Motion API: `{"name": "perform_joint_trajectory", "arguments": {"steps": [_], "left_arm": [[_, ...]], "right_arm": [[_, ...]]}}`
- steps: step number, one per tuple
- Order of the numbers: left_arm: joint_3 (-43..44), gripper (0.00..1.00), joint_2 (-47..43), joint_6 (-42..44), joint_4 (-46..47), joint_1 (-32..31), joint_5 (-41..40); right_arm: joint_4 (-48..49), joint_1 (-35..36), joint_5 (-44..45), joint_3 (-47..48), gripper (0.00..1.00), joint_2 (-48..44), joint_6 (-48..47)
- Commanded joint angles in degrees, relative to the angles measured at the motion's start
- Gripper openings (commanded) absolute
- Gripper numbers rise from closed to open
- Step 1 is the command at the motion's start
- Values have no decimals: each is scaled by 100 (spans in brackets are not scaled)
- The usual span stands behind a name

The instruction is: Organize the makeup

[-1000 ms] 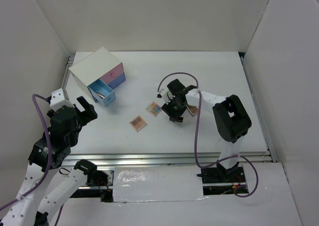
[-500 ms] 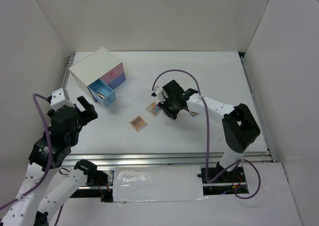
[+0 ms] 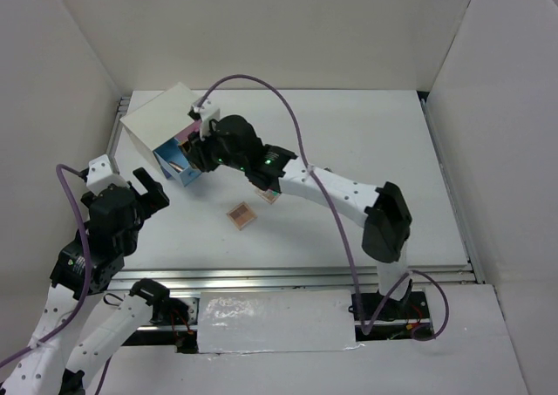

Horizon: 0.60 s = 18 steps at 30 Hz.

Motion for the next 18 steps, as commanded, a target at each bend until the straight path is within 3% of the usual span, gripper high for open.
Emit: {"name": "perform_joint_trajectory", "arguments": {"steps": [1,7,11,14,18], "left_arm": [[33,99,-52,21,131,-26,-151],[77,99,62,13,88,-35,-177],[33,99,-25,57,149,-35,-124],[33,100,-25,74,158,-35,-106],[41,99,1,101,175,-35,-54]], "right_arm": [[1121,75,630,667,20,853,627],[1369,83,1044,2037,23,2075,532],[1624,84,1192,2250,30,2471,434],[1765,84,1211,2198,50,2464,426],[1906,84,1210,2118,100,2306,320]]}}
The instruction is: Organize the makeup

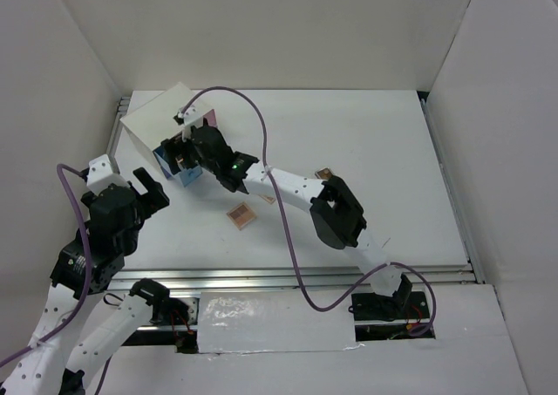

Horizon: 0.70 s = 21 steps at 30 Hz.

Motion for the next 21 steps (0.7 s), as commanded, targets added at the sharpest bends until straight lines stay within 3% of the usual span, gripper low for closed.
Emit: {"name": "perform_joint_trajectory", "arguments": {"steps": [1,4,8,9,11,12,13,14,15,18,21], "left_arm": [[33,99,-4,98,180,-35,-12],[33,100,-3,116,206,-35,-3],[-64,99,163,396,425,-35,504],[-73,98,355,449,478,-35,646],[-64,89,767,651,575,-44,1162],[-47,71,935,713,610,-44,1409],[-20,61,1094,809,637,-61,1647],[6,53,1469,845,646,-79,2101],[85,34,1673,872,663,-88,2280],[322,8,2447,916,532,-79,2589],[524,4,3106,872,366,-26,2477]], "right_arm": [[594,11,198,274,100,-439,-128],[787,11,593,-216,100,-1017,-93],[1288,-15,1629,-2258,100,-2266,205],[1306,-32,2223,-2666,100,-2547,458],[1271,-208,2736,-3910,91,-3531,863],[1297,-365,2791,-4380,85,-4265,961],[1358,-445,2792,-5237,71,-4629,1014],[1368,-533,2757,-5602,67,-5025,1076],[1350,-629,2652,-5971,64,-5751,1120],[1333,-981,2127,-7159,64,-7131,1147],[1289,-1122,1765,-7934,72,-8275,971]]}}
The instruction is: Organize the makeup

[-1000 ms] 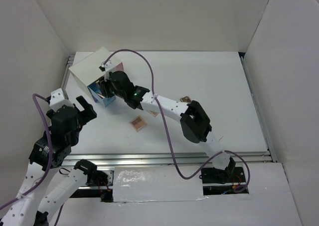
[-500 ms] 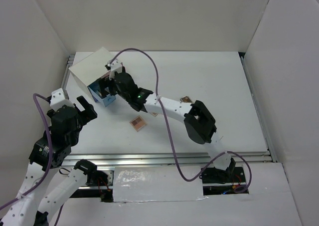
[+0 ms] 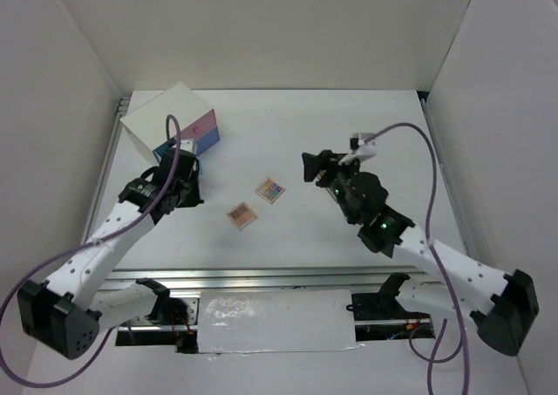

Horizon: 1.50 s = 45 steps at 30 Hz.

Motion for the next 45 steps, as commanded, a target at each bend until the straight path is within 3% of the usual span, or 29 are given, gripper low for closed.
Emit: {"name": "perform_joint_trajectory", "arguments": {"steps": [1,9,13,16,30,45], "left_arm": [[514,3,482,92,-147,87,174],[1718,0,2249,785,-237,264,-537],[2429,0,3390,918,-454,466,-766],[2658,0,3717,821,-464,466,-1204],[3739,0,4719,681,-894,676,-2866],[4188,0,5265,496,-807,1134,-3360]], "right_arm": [[78,-25,-472,-671,73,-964,-59],[-134,-60,-1413,-1410,80,-2582,-340],[60,-69,-1650,-1780,80,-2812,-358],[-89,-69,-1668,-1772,80,-2865,-437],[-72,-69,-1853,-1886,81,-2961,-507],[-107,-69,-1879,-1886,81,-2882,-569]]}}
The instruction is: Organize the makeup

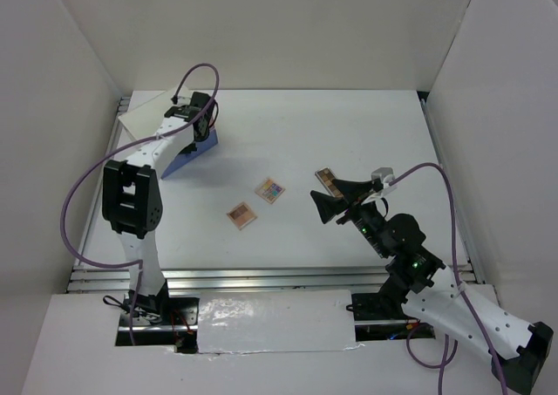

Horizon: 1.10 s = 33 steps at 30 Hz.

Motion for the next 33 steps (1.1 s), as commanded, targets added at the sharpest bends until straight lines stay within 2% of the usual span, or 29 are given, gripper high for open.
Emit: {"name": "perform_joint_trajectory", "arguments": {"steps": [1,14,25,27,28,29,32,33], "left_arm": [[208,0,120,-53,70,78,-296],[472,0,331,9,114,157,-392],[525,0,59,114,219,184,424],[323,8,-257,114,281,9,347],[218,21,-380,158,412,-271,137],[17,38,-607,184,465,-421,-4],[-449,72,-890,491,815,-1037,-426],[-556,92,-917,797,939,-1151,-453]], "right_arm": [[98,-19,-39,-17,81,14,-97],[107,-19,5,-52,81,49,-132],[46,-28,5,-105,82,-171,-132],[46,-19,-4,-96,82,-162,-132],[28,-19,-4,-88,82,-153,-141],[19,-19,-4,-79,82,-153,-141],[-16,-19,5,-61,82,-197,-149],[-42,-19,22,-44,82,-232,-149]]}}
